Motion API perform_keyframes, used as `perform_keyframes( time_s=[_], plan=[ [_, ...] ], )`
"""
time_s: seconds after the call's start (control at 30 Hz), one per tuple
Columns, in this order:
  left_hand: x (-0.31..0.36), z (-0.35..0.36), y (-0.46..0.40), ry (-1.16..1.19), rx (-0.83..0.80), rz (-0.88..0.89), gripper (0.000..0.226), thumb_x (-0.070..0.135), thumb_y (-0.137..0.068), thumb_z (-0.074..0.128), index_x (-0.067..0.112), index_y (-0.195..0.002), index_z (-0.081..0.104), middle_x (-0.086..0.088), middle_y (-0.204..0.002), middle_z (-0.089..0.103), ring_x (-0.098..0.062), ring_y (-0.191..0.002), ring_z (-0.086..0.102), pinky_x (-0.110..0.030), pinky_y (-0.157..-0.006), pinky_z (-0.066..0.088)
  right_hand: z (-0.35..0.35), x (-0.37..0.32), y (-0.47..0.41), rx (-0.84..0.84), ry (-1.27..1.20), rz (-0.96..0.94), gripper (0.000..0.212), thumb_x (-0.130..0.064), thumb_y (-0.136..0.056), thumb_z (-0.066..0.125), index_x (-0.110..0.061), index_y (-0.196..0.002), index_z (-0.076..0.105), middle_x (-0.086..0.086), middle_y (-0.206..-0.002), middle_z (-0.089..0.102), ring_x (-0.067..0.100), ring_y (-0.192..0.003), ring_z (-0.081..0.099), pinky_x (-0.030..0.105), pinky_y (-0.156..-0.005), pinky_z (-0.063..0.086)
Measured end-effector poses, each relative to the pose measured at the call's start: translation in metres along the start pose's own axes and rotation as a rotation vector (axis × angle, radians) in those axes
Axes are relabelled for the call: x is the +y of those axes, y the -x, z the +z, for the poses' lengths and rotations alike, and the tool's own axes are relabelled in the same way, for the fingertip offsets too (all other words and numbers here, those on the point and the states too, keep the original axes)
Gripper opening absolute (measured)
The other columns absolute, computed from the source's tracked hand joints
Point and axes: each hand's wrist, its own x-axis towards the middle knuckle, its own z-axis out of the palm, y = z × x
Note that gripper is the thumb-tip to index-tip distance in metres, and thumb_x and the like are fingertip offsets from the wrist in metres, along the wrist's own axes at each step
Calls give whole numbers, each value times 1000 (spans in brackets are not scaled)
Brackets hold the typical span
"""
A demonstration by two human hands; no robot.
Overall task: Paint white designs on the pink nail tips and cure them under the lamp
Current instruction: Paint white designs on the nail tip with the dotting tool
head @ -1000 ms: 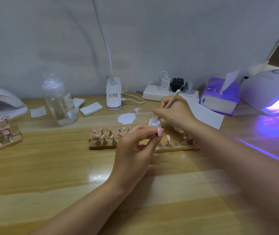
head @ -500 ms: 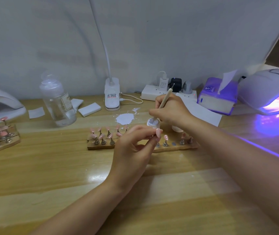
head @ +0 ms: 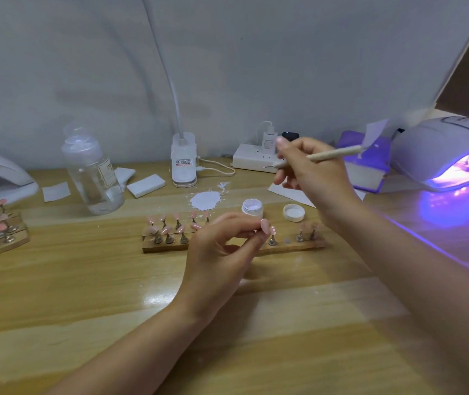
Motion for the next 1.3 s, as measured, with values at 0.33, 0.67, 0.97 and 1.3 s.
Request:
perform_keyframes(
  time_s=[0.33,0.67,0.97,1.3],
  plan=[
    [2,2,5,44,-151,-83,13,1,-78,67,13,-74,70,2,-77,71,-7,-66,68,-19,-53,52,-14,3,71,19,-292,41,35,-41,-58,72,-22,-42,46,-7,-39,38,4,-38,38,21,-58,52],
    [-2,2,4,-16,-251,-72,19,5,-76,68,18,-89,72,11,-67,71,-1,-67,68,-13,-58,49,-7,10,81,-32,-307,-56,40,-24,-76,63,-5,-53,37,-8,-33,39,4,-30,48,13,-42,42],
    [-6,2,2,-80,-280,-36,17,-5,-78,67,7,-87,74,-2,-77,73,-7,-69,67,-23,-70,55,-9,21,79,-37,-210,-60,46,14,-81,51,-13,-49,31,-10,-30,34,2,-28,45,11,-37,36],
    [-7,1,2,-87,-322,-52,22,-7,-78,67,10,-90,75,4,-81,74,-4,-74,67,-30,-73,57,-9,24,79,-52,-227,-28,44,16,-78,49,-12,-49,31,-9,-30,33,7,-29,48,17,-37,41]
  ],
)
